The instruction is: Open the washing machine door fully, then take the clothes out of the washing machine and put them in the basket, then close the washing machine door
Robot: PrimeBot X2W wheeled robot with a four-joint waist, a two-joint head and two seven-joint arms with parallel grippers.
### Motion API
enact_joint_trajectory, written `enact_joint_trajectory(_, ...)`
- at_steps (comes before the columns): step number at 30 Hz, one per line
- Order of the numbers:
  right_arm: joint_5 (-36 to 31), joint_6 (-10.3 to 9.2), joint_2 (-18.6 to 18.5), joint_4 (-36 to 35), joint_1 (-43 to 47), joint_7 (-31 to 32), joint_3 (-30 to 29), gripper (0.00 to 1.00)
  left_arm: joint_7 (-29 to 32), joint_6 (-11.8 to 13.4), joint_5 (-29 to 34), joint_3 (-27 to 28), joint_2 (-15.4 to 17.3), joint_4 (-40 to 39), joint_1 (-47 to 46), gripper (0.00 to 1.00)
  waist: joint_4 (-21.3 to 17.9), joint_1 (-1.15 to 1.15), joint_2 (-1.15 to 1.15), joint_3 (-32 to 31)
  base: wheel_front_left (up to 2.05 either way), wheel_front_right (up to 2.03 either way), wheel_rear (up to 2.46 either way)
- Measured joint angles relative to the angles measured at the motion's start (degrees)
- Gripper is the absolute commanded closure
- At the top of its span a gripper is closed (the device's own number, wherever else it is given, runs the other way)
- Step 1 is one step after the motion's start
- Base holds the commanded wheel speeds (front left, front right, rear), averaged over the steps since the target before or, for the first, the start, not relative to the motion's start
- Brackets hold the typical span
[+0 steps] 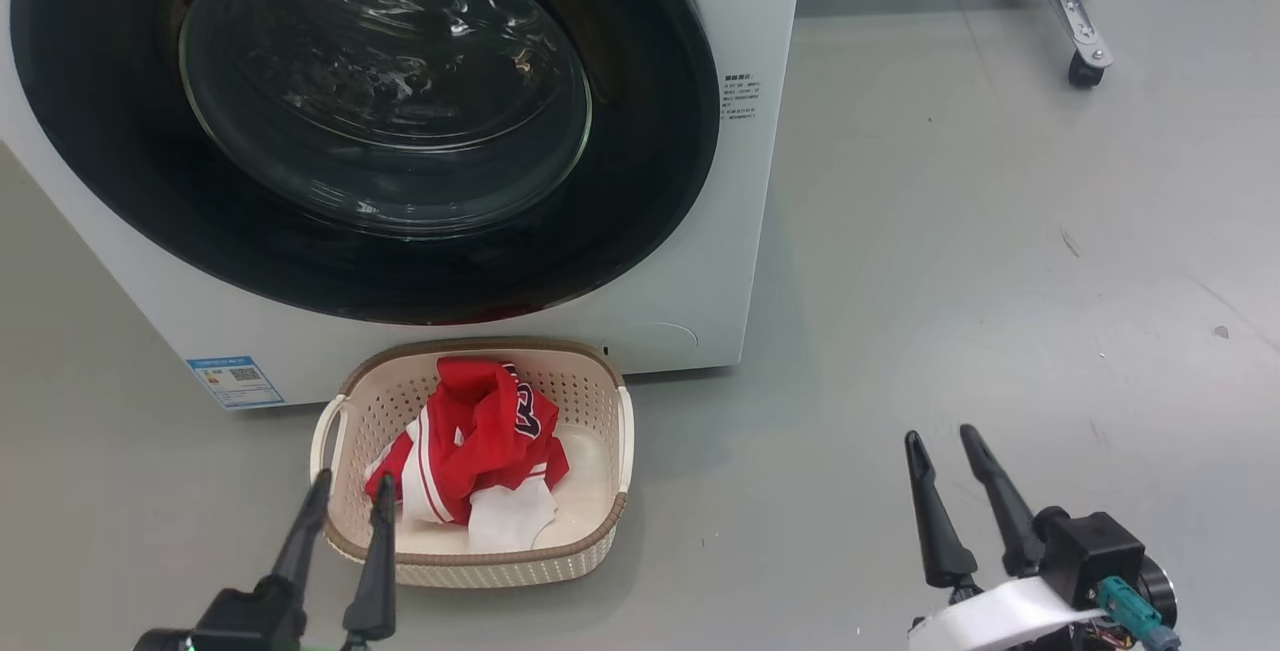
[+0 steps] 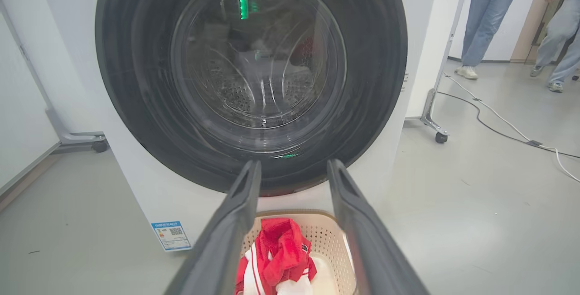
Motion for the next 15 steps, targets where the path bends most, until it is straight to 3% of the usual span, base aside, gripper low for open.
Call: enact_joint_trajectory(15,5.2,0.64,0.3,0.9,2.7,0.1,0.4,1.0,0.0,-0.6,-5.1,-1.3,-0.6,1.7,1.7,1.0,0.3,0.0,0.0,-0.1,0.0,0.0,0.0)
